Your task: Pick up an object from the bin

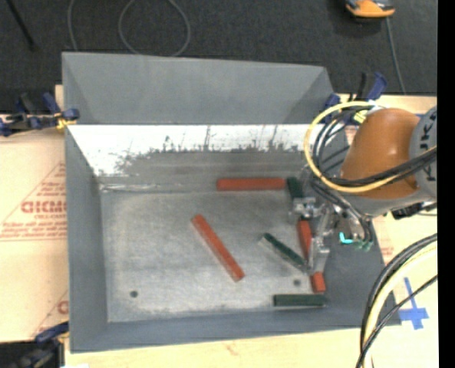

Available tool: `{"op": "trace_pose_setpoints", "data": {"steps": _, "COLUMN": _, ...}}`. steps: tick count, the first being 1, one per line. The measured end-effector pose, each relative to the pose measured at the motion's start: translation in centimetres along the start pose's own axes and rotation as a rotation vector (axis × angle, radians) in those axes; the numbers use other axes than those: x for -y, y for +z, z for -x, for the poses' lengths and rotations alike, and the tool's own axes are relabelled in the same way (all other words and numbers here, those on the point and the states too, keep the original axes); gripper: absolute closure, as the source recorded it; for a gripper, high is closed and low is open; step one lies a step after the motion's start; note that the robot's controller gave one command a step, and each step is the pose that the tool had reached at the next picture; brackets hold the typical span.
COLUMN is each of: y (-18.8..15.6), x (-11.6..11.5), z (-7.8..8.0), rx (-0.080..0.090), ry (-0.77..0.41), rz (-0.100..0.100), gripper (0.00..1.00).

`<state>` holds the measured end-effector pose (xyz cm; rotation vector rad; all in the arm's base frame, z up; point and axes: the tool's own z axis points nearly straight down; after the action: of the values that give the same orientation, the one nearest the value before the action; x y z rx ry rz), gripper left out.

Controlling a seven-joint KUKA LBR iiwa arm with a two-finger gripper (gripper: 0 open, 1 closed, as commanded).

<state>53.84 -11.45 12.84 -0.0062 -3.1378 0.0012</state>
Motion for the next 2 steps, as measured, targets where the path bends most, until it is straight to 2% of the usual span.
{"op": "trace_pose_setpoints", "data": {"steps": 1, "y": 5.7, "x": 3.9, "z": -2.3, "rx": 0.008, "ry": -0.488, "rz": 0.001, "gripper": 0.00}}
{"op": "trace_pose_setpoints", "data": {"steps": 2, "y": 5.4, "x": 2.2, "z": -4.8, "rx": 0.026, "ry": -0.941, "rz": 0.012, "gripper": 0.00}}
